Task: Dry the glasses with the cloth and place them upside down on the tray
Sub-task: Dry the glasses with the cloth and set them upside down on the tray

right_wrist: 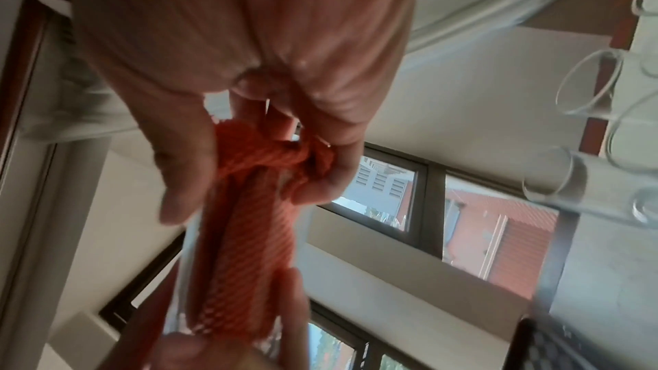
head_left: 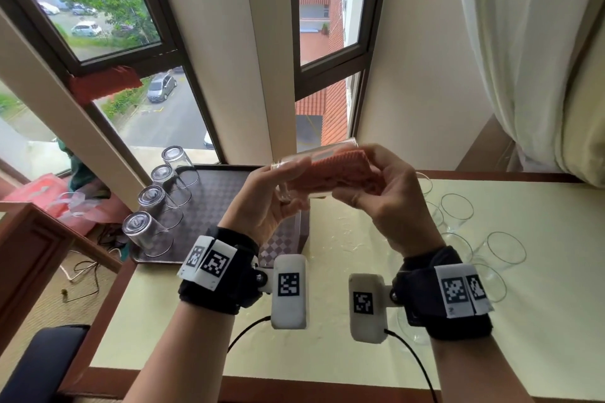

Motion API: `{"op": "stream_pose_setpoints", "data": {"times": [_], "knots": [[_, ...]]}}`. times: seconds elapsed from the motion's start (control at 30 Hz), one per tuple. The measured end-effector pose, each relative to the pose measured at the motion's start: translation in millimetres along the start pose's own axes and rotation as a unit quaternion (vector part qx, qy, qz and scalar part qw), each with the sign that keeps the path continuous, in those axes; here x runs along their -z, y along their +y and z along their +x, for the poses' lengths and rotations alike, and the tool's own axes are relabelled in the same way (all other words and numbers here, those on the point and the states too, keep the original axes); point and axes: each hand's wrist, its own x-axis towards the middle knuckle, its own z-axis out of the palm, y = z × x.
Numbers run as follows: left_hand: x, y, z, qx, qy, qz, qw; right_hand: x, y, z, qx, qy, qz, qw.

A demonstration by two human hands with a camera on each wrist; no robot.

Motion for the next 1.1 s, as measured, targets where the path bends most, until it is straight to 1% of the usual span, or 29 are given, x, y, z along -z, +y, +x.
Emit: {"op": "stream_pose_setpoints", "data": {"times": [0.07,0.1,0.2,0.27,0.37,0.47,0.57,0.67,0.77,0.83,0.9,0.97,1.07,1.1], "knots": [[0.8,-0.2,-0.8,-0.001,0.01,-0.027,1.0,4.7,0.4,-1.0,0.001,0.006,0.055,0.998],[1.1,-0.3,-1.0,0.0,0.014,-0.038,0.999,6.5,0.2,-1.9,0.0,-0.001,0.061,0.998],[-0.2,-0.8,0.6,0.009,0.021,-0.048,0.999,6.2,-0.8,-1.9,-0.014,-0.034,0.019,0.999],[-1.5,-3.3,2.2,0.005,0.019,-0.024,1.0,4.1,-0.1,-0.5,-0.048,-0.055,0.014,0.997],[-2.7,-11.1,5.0,-0.027,0.024,0.023,0.999,3.5,-0.4,1.7,-0.08,-0.062,0.024,0.995],[-1.4,-21.5,5.0,-0.065,0.035,0.035,0.997,4.6,2.6,4.5,-0.093,-0.057,0.017,0.994],[-0.2,-26.3,4.6,-0.074,0.035,0.051,0.995,2.6,7.9,4.2,-0.084,-0.036,0.012,0.996],[2.9,-23.2,8.0,-0.047,0.029,0.025,0.998,2.4,12.4,-1.9,-0.062,-0.025,0.022,0.998],[6.6,-22.3,10.6,-0.037,0.019,0.007,0.999,5.3,14.1,-2.6,-0.034,-0.028,0.003,0.999],[6.8,-23.5,10.3,-0.044,0.023,0.004,0.999,6.3,14.9,0.9,-0.04,-0.038,-0.007,0.998],[5.0,-23.2,8.8,-0.062,0.029,0.023,0.997,5.3,14.3,3.2,-0.062,-0.041,-0.003,0.997],[4.3,-23.3,8.1,-0.099,0.034,0.071,0.992,3.2,12.7,3.8,-0.087,-0.038,0.024,0.995],[2.9,-26.0,5.0,-0.174,0.011,0.133,0.976,-0.8,15.3,4.3,-0.101,-0.01,0.072,0.992],[1.9,-27.1,4.2,-0.185,0.004,0.14,0.973,-2.0,15.6,4.8,-0.1,0.003,0.085,0.991]]}}
